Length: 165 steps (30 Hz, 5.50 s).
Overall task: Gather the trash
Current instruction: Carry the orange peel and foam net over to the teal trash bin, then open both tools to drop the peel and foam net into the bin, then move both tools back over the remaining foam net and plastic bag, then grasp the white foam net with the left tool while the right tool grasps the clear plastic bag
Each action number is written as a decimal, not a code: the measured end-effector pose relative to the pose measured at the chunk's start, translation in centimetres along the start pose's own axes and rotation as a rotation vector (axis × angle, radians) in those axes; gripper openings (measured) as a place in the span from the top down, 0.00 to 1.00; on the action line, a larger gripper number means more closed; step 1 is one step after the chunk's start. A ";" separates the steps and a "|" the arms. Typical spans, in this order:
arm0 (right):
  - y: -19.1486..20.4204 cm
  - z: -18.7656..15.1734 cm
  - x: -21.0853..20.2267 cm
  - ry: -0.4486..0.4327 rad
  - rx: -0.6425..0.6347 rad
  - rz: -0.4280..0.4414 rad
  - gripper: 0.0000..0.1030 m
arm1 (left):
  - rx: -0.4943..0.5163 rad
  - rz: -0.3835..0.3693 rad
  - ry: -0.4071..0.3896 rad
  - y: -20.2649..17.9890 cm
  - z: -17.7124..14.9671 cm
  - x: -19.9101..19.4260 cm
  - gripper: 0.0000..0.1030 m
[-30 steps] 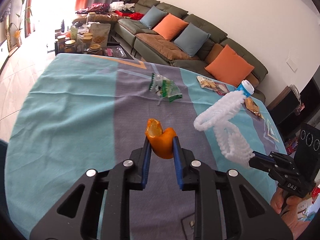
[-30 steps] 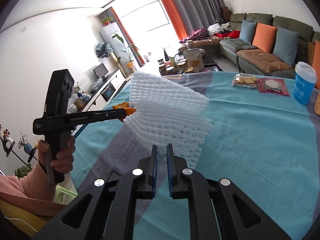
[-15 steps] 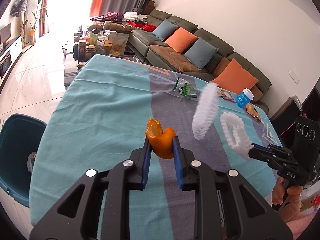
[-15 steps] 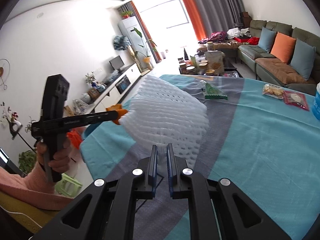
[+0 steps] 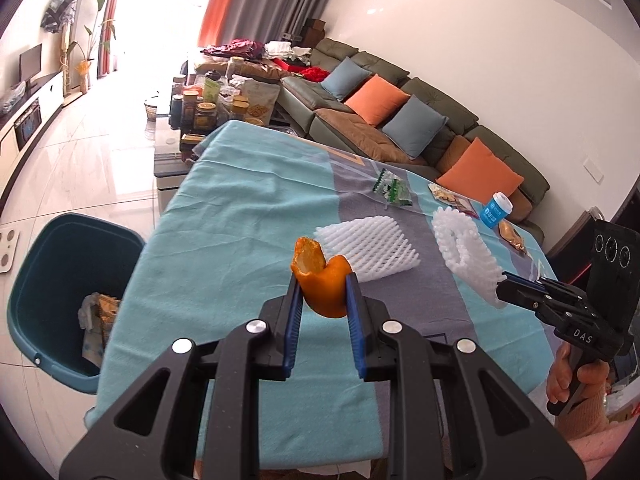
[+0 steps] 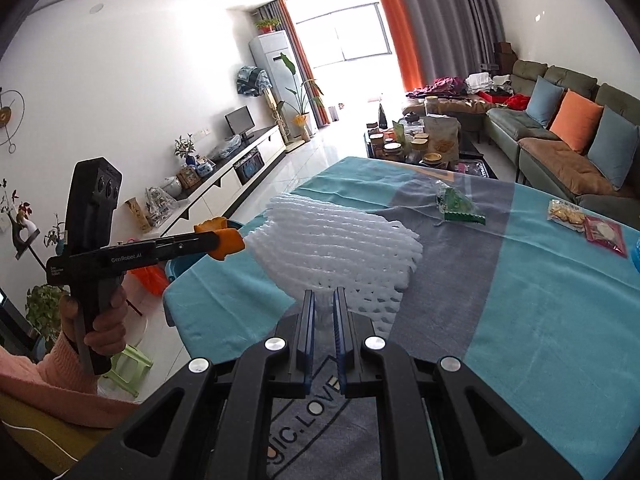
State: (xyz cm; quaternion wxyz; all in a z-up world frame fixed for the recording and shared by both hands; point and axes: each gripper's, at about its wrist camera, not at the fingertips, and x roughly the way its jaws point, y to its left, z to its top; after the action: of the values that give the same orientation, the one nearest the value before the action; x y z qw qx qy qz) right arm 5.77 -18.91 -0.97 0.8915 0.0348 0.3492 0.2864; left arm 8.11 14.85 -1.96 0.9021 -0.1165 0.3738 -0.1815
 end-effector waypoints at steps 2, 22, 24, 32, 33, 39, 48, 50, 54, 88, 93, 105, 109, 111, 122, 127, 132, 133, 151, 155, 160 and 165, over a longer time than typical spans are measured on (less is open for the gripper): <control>0.7 0.3 0.6 0.003 -0.005 0.017 0.92 | -0.005 0.019 -0.010 0.7 -0.1 -0.9 0.79; 7.4 2.8 7.7 0.052 -0.107 0.151 0.92 | -0.091 0.184 -0.074 6.9 -1.5 -6.4 0.79; 8.0 3.0 8.3 0.057 -0.117 0.160 0.92 | -0.102 0.196 -0.076 7.6 -1.6 -6.7 0.79; 10.6 4.1 10.8 0.081 -0.162 0.200 0.92 | -0.128 0.253 -0.087 9.5 -1.9 -7.4 0.79; 10.9 4.2 11.1 0.085 -0.168 0.203 0.92 | -0.129 0.262 -0.090 9.8 -2.0 -7.6 0.79; 12.9 4.6 12.8 0.103 -0.202 0.224 0.92 | -0.150 0.294 -0.096 11.2 -2.1 -8.0 0.79; 15.4 5.4 15.4 0.133 -0.246 0.242 0.92 | -0.182 0.356 -0.103 13.6 -2.1 -8.0 0.78; 15.8 5.6 16.0 0.142 -0.256 0.244 0.92 | -0.190 0.366 -0.102 14.2 -2.1 -7.8 0.78; 16.4 5.8 17.1 0.158 -0.272 0.247 0.92 | -0.204 0.379 -0.094 15.0 -2.1 -7.1 0.78; 20.4 5.5 26.7 0.335 -0.289 0.241 0.88 | -0.330 0.427 0.036 22.1 -3.2 -0.2 0.72; 20.7 5.5 27.2 0.347 -0.273 0.246 0.84 | -0.346 0.426 0.045 22.5 -3.4 0.5 0.71; 18.8 5.8 24.7 0.311 -0.216 0.270 0.80 | -0.301 0.410 -0.026 20.6 -2.6 -1.5 0.61; 17.1 6.2 21.8 0.252 -0.203 0.266 0.69 | -0.251 0.359 -0.070 18.2 -1.5 -2.6 0.53; 15.9 6.3 20.0 0.219 -0.197 0.254 0.69 | -0.230 0.318 -0.085 16.8 -1.1 -2.8 0.52; 5.3 7.5 11.5 0.058 -0.055 0.044 0.63 | -0.050 0.092 -0.018 5.7 0.8 3.1 0.45; 0.0 7.0 9.8 0.041 0.005 -0.090 0.62 | -0.019 0.039 0.036 2.2 1.3 6.9 0.42; -4.7 6.8 8.7 0.026 0.054 -0.181 0.60 | -0.016 -0.001 0.092 -0.1 1.8 10.3 0.41; -5.5 6.8 8.5 0.024 0.061 -0.199 0.56 | -0.012 -0.004 0.102 -0.5 1.9 10.9 0.41; -12.1 7.8 12.3 0.084 0.073 -0.313 0.48 | 0.021 0.001 0.192 -3.9 2.5 16.0 0.46; -12.1 8.1 13.0 0.097 0.057 -0.309 0.48 | 0.014 0.004 0.195 -3.9 2.4 16.1 0.57; -11.8 7.9 13.5 0.116 0.042 -0.304 0.66 | 0.009 0.009 0.201 -3.6 2.5 16.3 0.72; -11.6 7.6 13.1 0.116 0.029 -0.302 0.87 | -0.007 0.004 0.197 -3.2 2.6 16.3 0.79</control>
State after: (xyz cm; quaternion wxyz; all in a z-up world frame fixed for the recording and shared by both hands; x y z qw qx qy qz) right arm 24.05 -20.54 -6.13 0.9023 -0.0220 0.4052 0.1457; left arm 19.87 5.34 -9.39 0.8608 -0.1007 0.4616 -0.1891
